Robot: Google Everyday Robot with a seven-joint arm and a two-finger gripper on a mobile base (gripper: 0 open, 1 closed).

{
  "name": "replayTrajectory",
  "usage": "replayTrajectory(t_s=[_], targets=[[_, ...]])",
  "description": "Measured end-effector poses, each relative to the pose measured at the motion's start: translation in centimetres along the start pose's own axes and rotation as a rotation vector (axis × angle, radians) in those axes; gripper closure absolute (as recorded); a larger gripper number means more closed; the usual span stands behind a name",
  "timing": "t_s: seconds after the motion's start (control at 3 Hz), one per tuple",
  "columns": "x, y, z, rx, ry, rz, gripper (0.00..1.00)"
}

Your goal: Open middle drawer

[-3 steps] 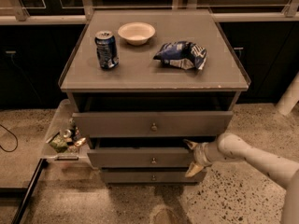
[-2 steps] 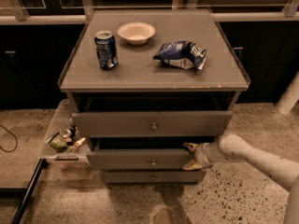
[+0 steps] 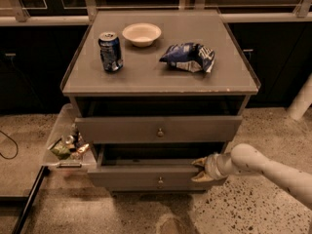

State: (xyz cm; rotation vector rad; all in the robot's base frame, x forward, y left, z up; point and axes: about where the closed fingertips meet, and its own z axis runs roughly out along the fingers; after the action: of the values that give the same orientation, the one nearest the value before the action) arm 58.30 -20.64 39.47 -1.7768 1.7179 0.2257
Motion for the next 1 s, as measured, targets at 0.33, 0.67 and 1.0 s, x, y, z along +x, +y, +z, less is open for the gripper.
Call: replayTrajectory(t_s=[0.33,0.67,1.0], targets=[[0.0,0.01,0.01,0.0,0.0,0.0,0.85],[0.0,0.02,0.01,0.0,0.0,0.0,0.62],[-0.06,0.87,-0.17,-0.016,-0.014,-0.003,0.65]])
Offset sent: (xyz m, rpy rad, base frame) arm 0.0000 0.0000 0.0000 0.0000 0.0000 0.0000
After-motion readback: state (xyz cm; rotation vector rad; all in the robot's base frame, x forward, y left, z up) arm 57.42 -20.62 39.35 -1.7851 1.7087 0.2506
